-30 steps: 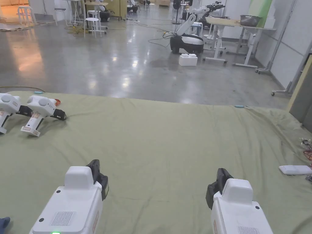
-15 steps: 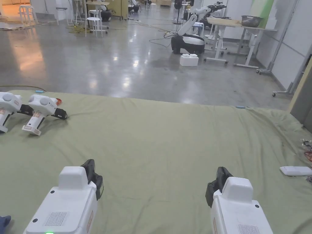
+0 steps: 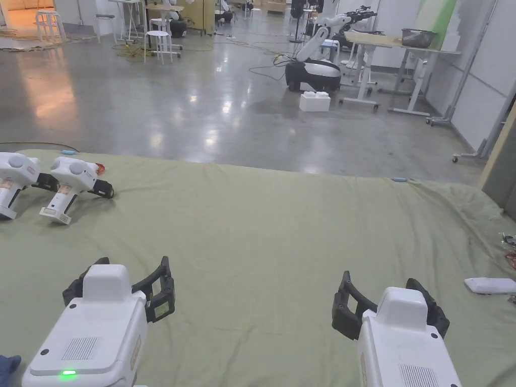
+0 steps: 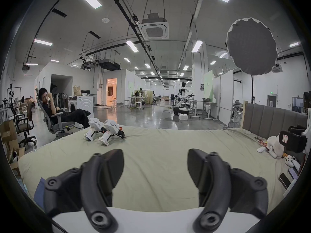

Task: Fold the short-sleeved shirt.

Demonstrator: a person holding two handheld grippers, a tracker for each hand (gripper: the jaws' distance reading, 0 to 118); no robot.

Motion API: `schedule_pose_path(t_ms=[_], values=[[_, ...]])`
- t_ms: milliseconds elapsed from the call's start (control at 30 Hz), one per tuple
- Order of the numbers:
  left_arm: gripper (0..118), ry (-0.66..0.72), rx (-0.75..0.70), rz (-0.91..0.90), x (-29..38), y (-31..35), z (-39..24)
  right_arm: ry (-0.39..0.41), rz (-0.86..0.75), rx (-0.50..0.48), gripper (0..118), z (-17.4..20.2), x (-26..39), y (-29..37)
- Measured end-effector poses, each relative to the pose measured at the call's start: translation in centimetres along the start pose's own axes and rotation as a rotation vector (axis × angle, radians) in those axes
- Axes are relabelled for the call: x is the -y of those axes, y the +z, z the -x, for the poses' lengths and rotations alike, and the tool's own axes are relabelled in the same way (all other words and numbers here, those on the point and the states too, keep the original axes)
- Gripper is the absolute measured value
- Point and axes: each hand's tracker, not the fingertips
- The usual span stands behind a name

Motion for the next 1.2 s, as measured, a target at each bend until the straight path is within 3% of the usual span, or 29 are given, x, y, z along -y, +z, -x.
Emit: schedule_pose_path(t_ms=[100, 367, 567, 700, 1000, 1200], values=[[105, -0.025, -0.017, 0.008, -0.2, -0.3, 0.3, -0.006, 0.003, 0.012, 91, -0.3, -0.1, -0.3], [112, -0.025, -0.045, 0.012, -0.2, -0.4, 0.7, -0.042, 0.000, -0.023, 102, -0.8, -0.7, -0.8], [112, -0.025, -0.029, 0.014, -0.1, -0.5, 0.6, -0.014, -0.016, -0.054, 104, -0.4, -0.7, -1.0], [112, -0.015, -0.004, 0.013, -0.2, -0.4, 0.3, -0.109, 0.027, -0.098, 104, -0.7, -0.6, -1.3], [112, 0.023, 0.040, 0.018, -0.4, -0.4, 0.1, -0.183, 0.121, -0.052, 104, -0.4, -0.9, -2.0], [112, 0.007, 0.016, 0.038, -0.7, -0.6, -0.4, -0.295, 0.171, -0.077, 104, -0.9, -1.9, -2.3]])
